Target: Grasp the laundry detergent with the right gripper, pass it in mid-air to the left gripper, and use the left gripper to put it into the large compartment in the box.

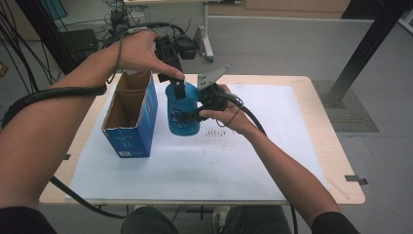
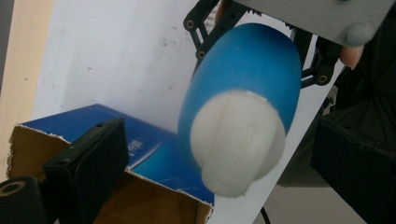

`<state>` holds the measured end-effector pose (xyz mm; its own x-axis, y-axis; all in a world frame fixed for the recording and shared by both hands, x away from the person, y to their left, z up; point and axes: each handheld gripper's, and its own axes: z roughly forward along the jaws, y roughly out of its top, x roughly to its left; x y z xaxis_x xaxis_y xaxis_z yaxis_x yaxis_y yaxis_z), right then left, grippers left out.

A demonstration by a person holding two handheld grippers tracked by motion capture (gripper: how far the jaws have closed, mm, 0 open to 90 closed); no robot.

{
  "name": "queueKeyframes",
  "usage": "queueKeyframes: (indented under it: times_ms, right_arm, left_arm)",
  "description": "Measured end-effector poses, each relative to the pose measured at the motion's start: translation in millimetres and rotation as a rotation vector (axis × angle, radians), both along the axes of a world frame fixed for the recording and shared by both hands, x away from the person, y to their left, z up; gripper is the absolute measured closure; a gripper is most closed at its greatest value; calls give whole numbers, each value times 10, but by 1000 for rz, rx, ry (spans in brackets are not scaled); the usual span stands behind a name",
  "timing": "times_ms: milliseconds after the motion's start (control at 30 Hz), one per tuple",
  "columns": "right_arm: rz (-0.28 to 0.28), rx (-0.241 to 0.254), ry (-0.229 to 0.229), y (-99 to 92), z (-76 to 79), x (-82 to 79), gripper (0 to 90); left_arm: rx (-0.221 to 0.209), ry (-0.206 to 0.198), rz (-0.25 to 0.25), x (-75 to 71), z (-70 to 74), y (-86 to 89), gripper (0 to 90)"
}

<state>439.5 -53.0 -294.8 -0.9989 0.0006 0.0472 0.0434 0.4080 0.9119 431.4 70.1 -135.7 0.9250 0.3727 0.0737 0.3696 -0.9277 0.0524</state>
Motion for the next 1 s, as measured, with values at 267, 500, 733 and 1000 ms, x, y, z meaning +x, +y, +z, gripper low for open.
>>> queueKeyframes:
  times_ms: [267, 500, 733, 1000]
  right_arm:
    - [20, 6, 2, 43, 22, -14, 441]
    - [40, 10, -7, 83, 74, -30, 441]
    - [51, 11, 4, 117, 102, -54, 441]
    - [57, 15, 4, 124, 131, -62, 441]
  left_arm:
    - [10, 14, -14, -26, -35, -12, 50]
    - [32, 39, -27, -48, -80, -25, 50]
    - [32, 45, -37, -62, -99, -34, 50]
    - [34, 47, -38, -74, -129, -31, 50]
